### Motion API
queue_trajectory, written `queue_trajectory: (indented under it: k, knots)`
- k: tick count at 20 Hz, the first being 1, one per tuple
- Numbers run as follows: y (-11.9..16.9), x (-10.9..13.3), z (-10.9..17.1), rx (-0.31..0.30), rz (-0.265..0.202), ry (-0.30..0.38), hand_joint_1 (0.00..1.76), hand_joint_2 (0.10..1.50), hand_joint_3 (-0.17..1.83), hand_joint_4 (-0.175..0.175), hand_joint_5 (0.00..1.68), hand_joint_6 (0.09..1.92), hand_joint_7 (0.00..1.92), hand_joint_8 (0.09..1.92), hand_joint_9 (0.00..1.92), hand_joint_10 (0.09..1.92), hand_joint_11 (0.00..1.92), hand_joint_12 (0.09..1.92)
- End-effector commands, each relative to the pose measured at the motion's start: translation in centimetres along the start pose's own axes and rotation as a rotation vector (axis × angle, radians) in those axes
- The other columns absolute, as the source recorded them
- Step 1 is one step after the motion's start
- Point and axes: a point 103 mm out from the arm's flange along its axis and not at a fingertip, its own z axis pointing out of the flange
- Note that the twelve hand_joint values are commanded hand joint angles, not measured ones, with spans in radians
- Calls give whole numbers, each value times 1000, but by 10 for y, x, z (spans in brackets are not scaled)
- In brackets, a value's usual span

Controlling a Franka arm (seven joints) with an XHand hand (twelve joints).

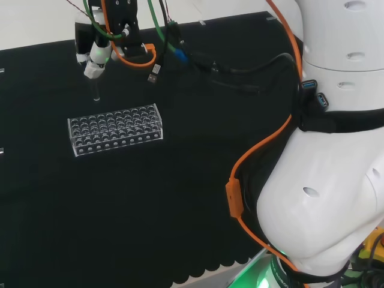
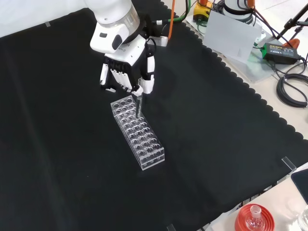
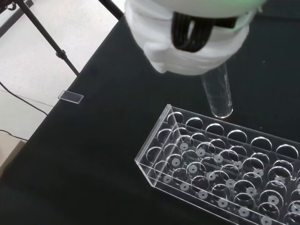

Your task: Put the test tube back in the rack.

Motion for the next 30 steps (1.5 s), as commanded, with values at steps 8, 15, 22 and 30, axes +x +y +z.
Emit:
queue_trajectory:
  k: [8, 15, 22, 30]
  knots:
    - [23, 25, 19, 27, -69, 31, 1432, 685, 488, -175, 1384, 358, 1542, 372, 1405, 113, 478, 1373]
    - [36, 34, 37, 65, -105, 44, 1432, 684, 489, -175, 1385, 356, 1544, 368, 1407, 110, 478, 1373]
    - [46, 32, 46, 109, -134, 37, 1432, 683, 490, -175, 1386, 354, 1545, 366, 1408, 107, 478, 1373]
    - [47, 23, 55, 160, -145, 34, 1433, 681, 492, -175, 1388, 352, 1547, 365, 1410, 104, 477, 1372]
